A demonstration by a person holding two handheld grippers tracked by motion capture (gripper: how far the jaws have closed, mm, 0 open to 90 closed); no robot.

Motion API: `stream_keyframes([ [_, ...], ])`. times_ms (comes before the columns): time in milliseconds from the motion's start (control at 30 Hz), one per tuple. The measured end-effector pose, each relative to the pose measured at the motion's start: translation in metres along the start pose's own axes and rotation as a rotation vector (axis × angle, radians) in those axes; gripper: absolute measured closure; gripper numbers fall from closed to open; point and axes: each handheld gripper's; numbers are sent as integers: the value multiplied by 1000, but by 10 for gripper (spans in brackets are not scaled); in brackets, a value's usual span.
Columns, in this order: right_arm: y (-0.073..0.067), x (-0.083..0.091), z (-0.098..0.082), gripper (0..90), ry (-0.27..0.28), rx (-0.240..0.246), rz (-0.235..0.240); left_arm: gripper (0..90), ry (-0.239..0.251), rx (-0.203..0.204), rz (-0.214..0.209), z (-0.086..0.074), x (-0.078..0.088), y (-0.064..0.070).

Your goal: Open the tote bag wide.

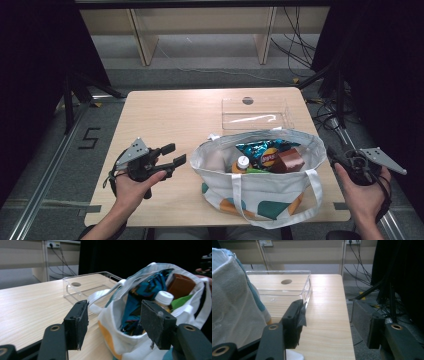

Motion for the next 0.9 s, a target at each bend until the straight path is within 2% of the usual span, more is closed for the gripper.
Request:
stream_keyframes([
  [33,0,-1,0,453,0,-5,2,397,-2,-22,-13,2,-1,3],
  [133,-1,-1,-1,462,-11,-15,-8,414,-5,-26,-28,5,-4,10],
  [167,-2,-1,0,466,-16,-20,-6,418,-2,-53,-66,8,-8,18],
  [200,-1,-2,0,468,-13,-9,-2,426,-11,-61,-77,10,-10,22],
  [300,-1,-3,-1,469,-13,-14,17,462,-22,-68,-114,12,-16,30],
  [333,-1,-4,-1,469,-8,7,14,482,-33,-68,-129,12,-20,33],
  [433,-3,-3,0,469,-18,-13,5,485,-59,-80,-177,11,-32,43],
  [533,-3,-3,0,469,-15,-7,8,485,-68,-84,-194,9,-36,46],
  [633,-3,-2,-1,469,-16,-1,9,484,-78,-107,-227,8,-42,53],
  [667,-3,-2,-1,469,-17,-2,10,489,-95,-124,-242,7,-46,58],
  [700,-3,-2,-1,469,-17,-2,10,493,-95,-124,-242,7,-46,58],
  [733,-3,-2,0,468,-21,-2,10,495,-107,-132,-267,5,-50,64],
  [767,-3,-2,0,468,-21,-2,10,496,-107,-132,-267,5,-50,64],
  [800,-5,-2,-1,468,-25,-16,10,498,-114,-144,-282,4,-52,67],
  [833,-4,-2,-1,468,-26,-8,8,501,-129,-160,-308,2,-56,72],
  [900,-6,-1,-1,468,-31,-19,7,503,-135,-169,-321,0,-58,75],
])
Point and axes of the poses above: each handheld gripper's, and its own axes: x roughly backward along the jaws, z roughly out of its top, y roughly to its right, and after that the axes turned 9 degrees about y, right-handed
